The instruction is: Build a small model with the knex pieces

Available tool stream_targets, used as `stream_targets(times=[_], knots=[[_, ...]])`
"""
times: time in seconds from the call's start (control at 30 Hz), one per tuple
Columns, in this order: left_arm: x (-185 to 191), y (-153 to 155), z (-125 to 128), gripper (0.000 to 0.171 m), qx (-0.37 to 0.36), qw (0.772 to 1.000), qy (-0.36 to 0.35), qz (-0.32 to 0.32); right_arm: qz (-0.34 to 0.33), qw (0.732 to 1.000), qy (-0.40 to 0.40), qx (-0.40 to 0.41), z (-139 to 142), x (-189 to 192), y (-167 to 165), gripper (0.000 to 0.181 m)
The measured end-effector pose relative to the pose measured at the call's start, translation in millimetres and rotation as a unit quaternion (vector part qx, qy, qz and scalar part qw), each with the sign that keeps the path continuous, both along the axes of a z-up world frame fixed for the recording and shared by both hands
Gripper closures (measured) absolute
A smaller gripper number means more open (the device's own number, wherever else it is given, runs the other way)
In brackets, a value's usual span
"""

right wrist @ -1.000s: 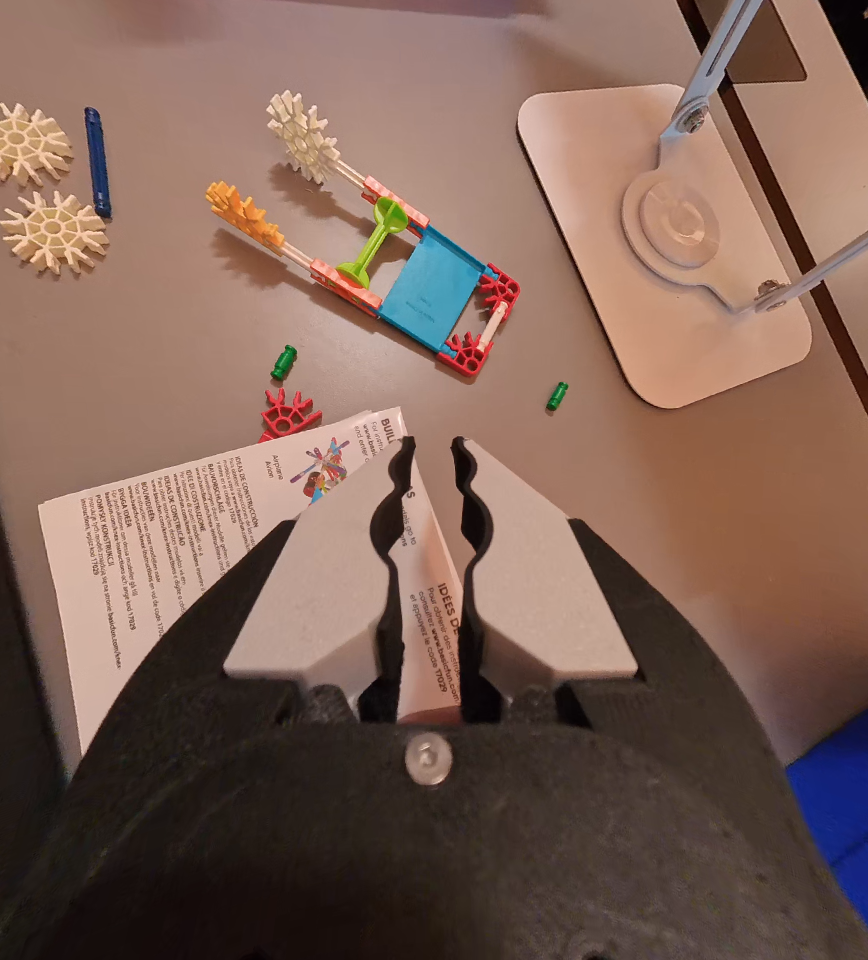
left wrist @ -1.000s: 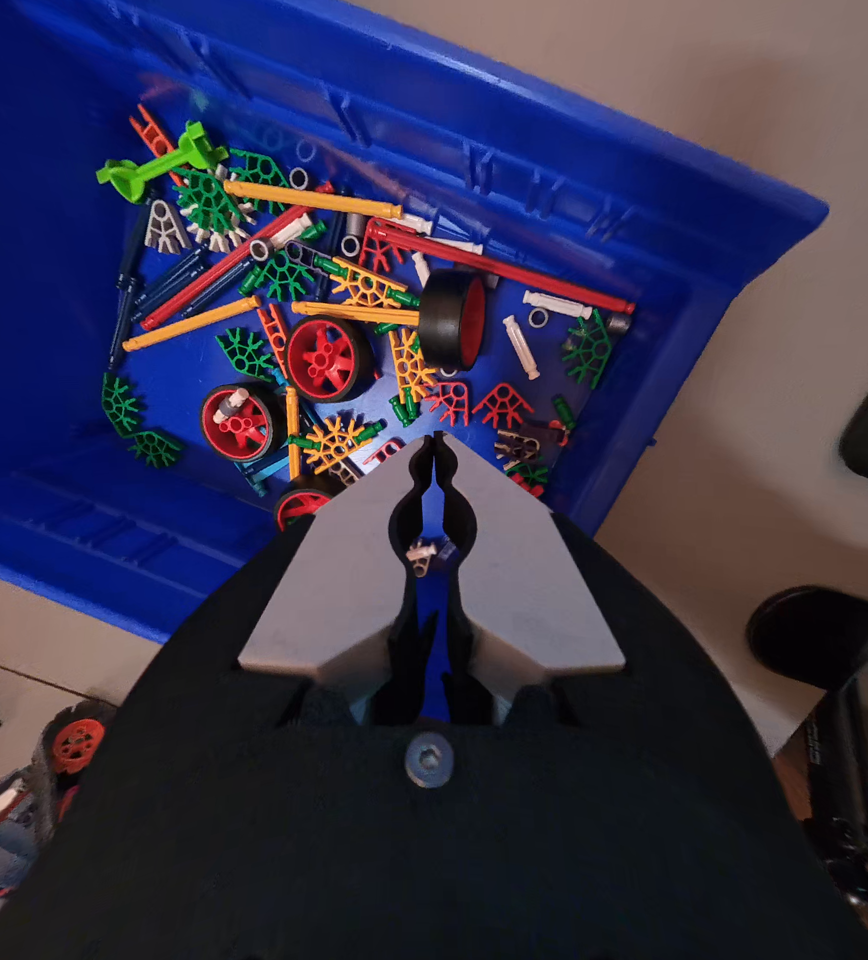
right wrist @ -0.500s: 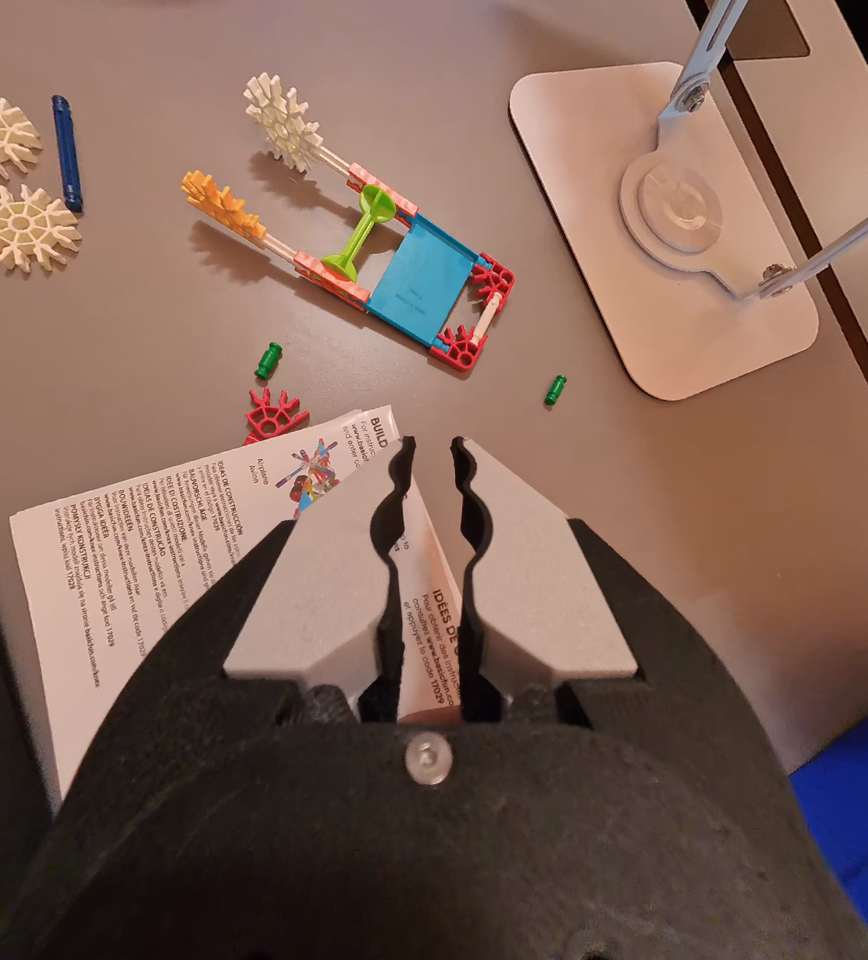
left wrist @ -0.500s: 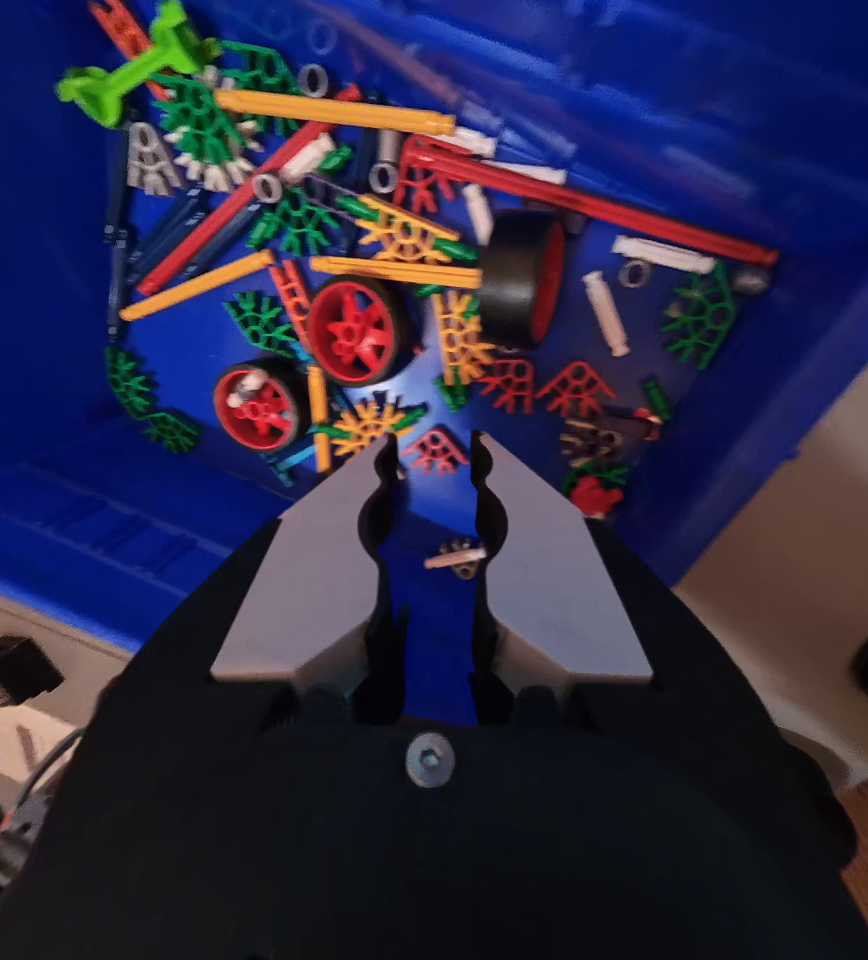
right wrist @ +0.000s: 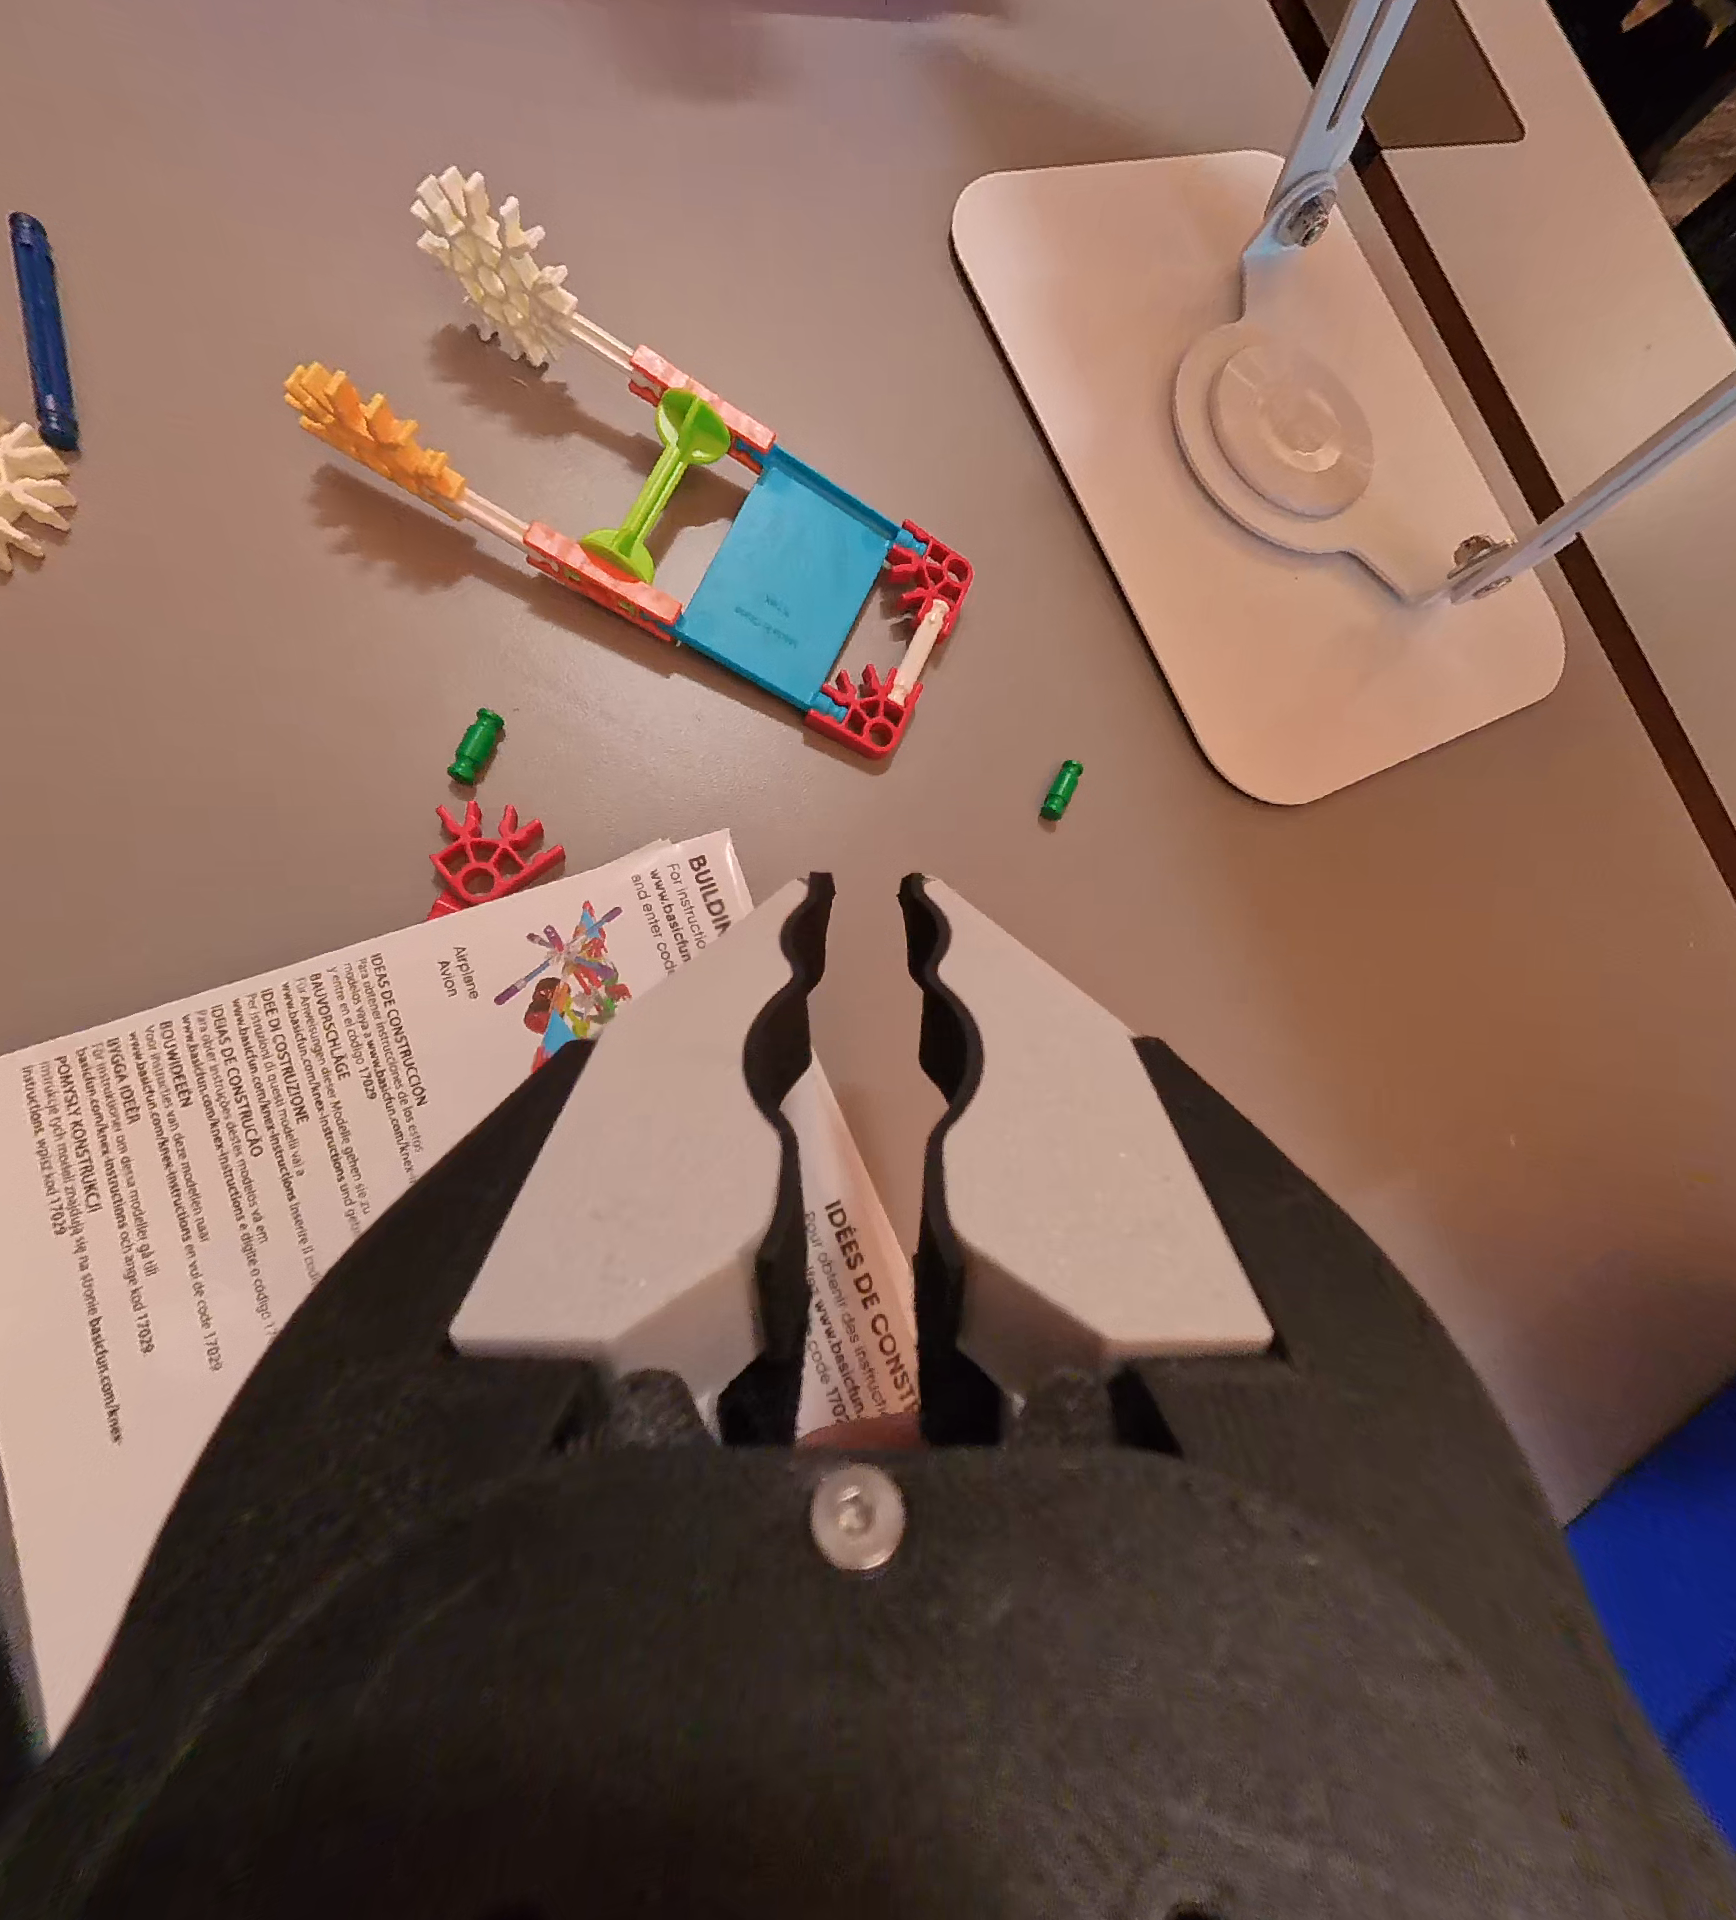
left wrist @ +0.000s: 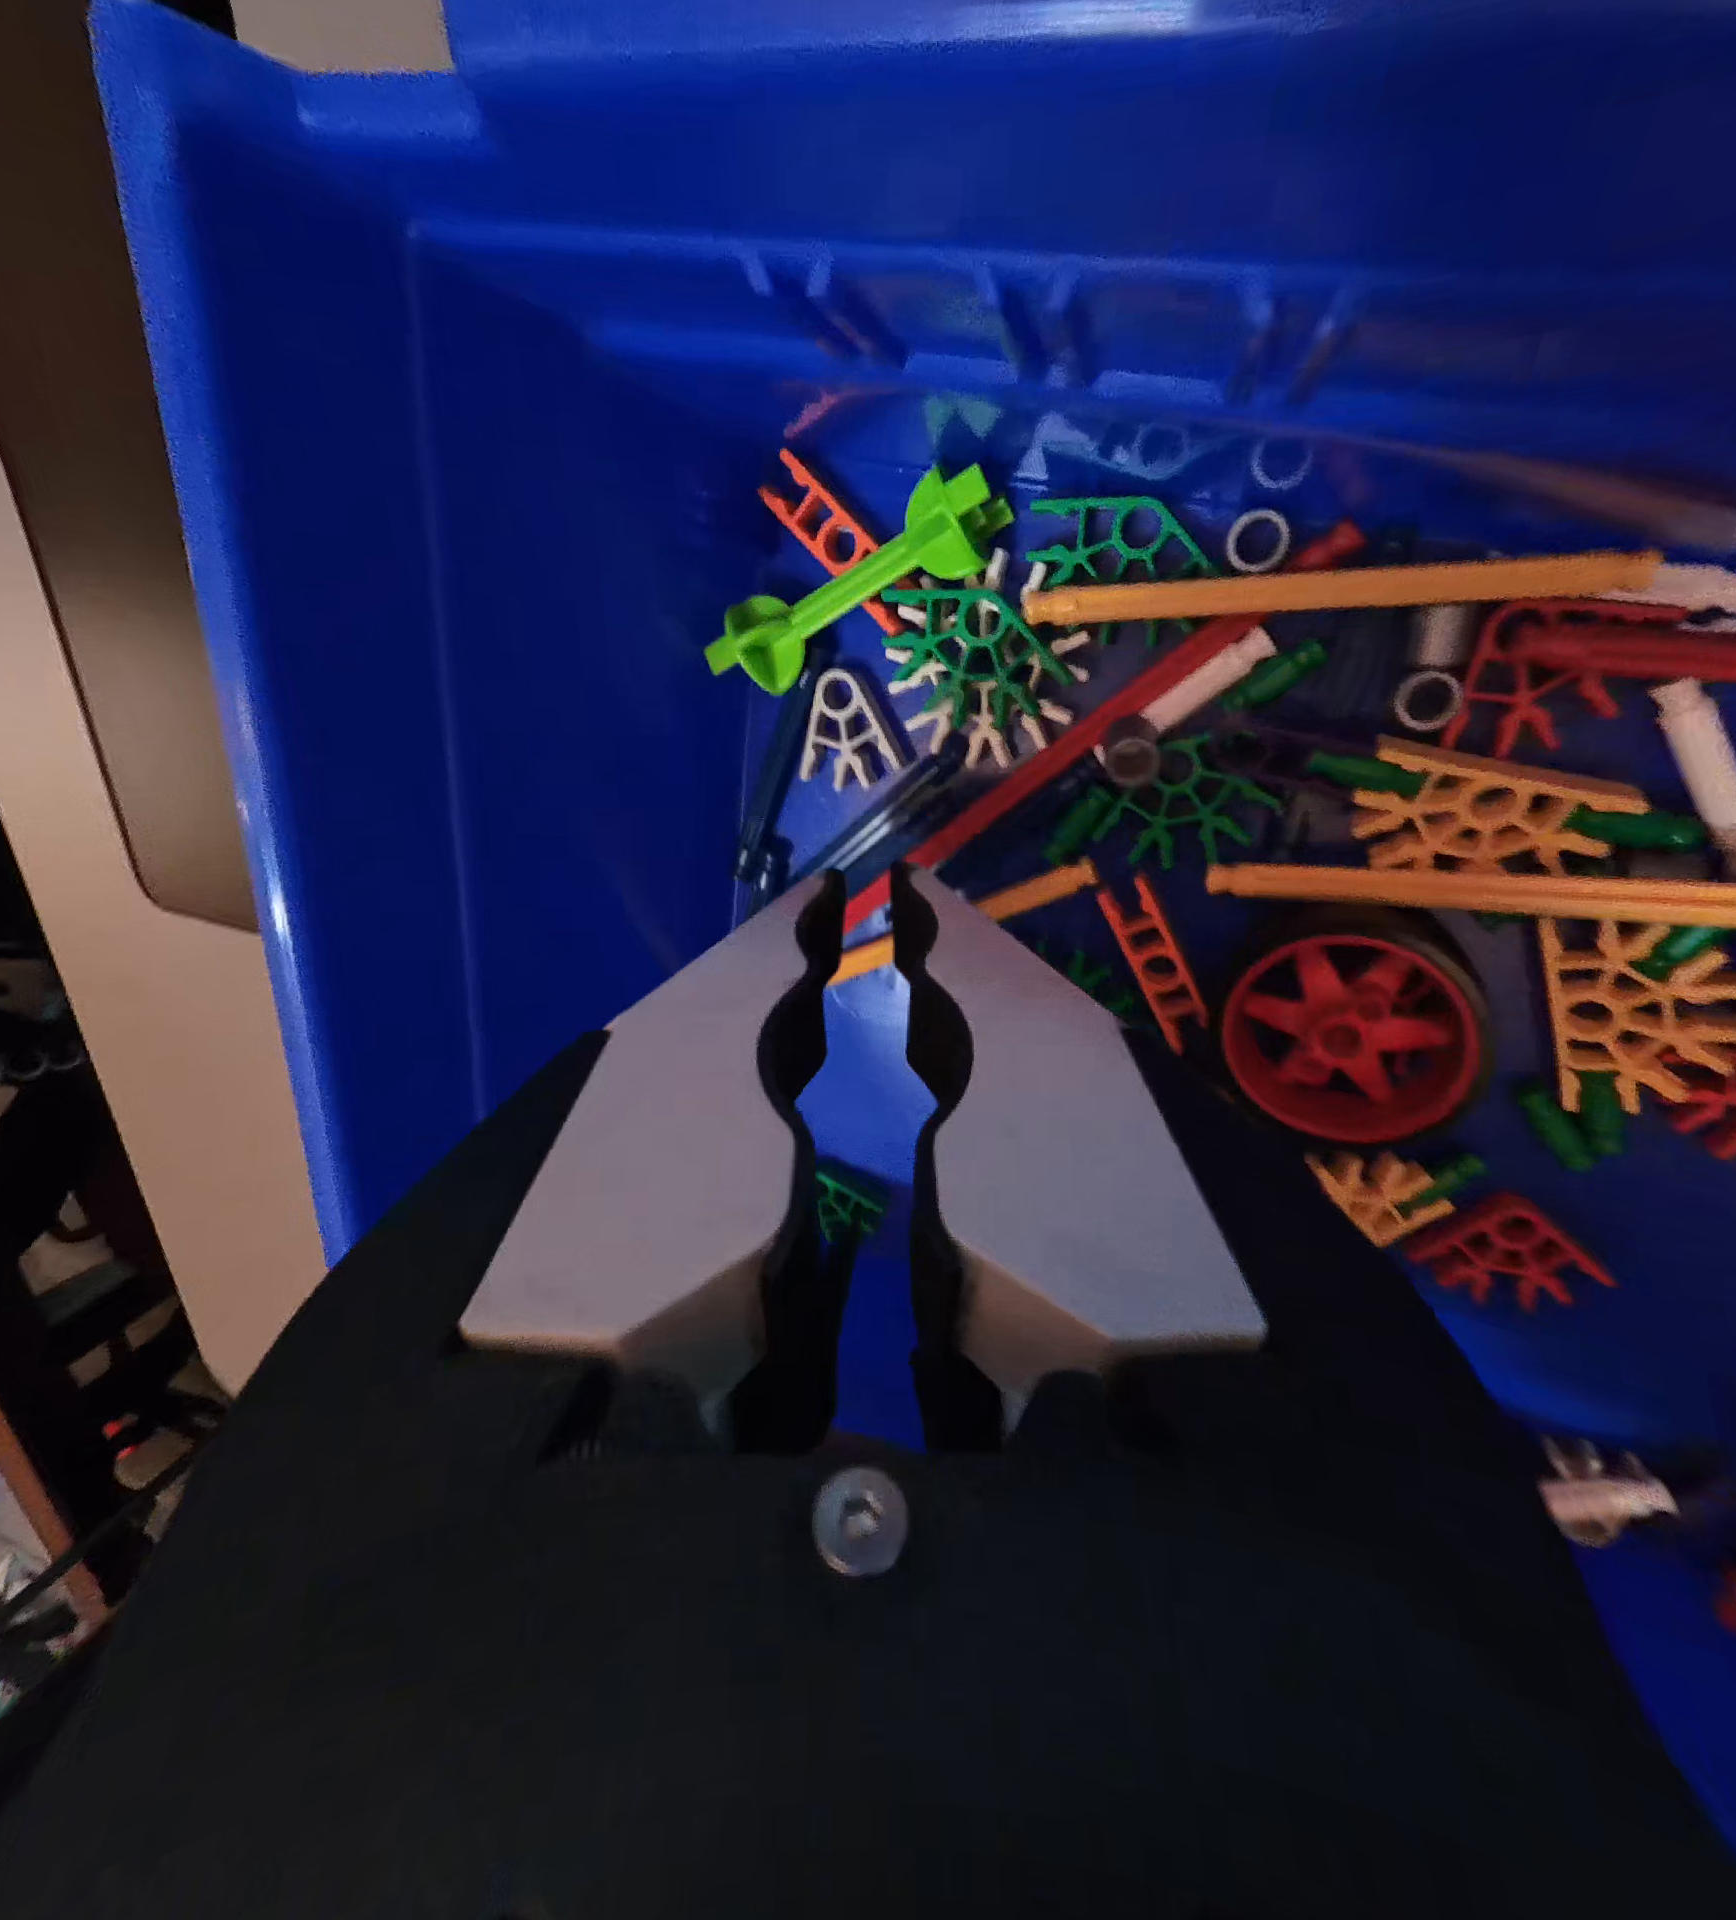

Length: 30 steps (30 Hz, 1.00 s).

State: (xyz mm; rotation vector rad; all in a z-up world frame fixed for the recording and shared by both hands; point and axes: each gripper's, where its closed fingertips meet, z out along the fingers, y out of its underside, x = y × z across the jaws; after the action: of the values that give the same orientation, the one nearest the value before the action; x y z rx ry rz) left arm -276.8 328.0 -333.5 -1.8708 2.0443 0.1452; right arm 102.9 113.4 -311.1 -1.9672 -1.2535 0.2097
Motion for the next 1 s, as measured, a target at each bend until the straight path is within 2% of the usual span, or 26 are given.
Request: stream_targets(times=[0.17,0.27,0.37,0.4,0.57,0.67,1.0], knots=[[-6.2,2.0,-18.7,0.171,-0.037,0.999,0.02,-0.002,-0.009,1.0,-0.001,-0.004,-2.5,3.1,3.8,0.169],[-16.0,-3.4,-21.7,0.163,-0.07,0.997,0.033,0.01,-0.009,1.0,-0.005,-0.005,-4.6,3.9,4.1,0.169],[-15.9,-10.3,-22.0,0.162,-0.072,0.996,0.04,-0.014,-0.009,1.0,-0.009,-0.006,-6.0,4.8,3.9,0.168],[-13.3,-9.7,-20.5,0.157,-0.066,0.997,0.037,-0.021,-0.009,1.0,-0.01,-0.006,-6.3,5.2,3.9,0.168],[-3.2,-0.2,-9.9,0.155,-0.036,0.998,0.011,-0.043,-0.01,1.0,-0.013,-0.005,-6.3,7.5,3.0,0.168],[-8.7,-4.3,-22.3,0.156,-0.06,0.997,0.038,-0.039,-0.009,1.0,-0.014,-0.005,-6.5,8.6,2.5,0.168],[-15.3,-12.7,-23.7,0.162,-0.102,0.994,0.041,-0.011,-0.011,1.0,-0.016,-0.001,-5.3,11.9,2.2,0.168]])
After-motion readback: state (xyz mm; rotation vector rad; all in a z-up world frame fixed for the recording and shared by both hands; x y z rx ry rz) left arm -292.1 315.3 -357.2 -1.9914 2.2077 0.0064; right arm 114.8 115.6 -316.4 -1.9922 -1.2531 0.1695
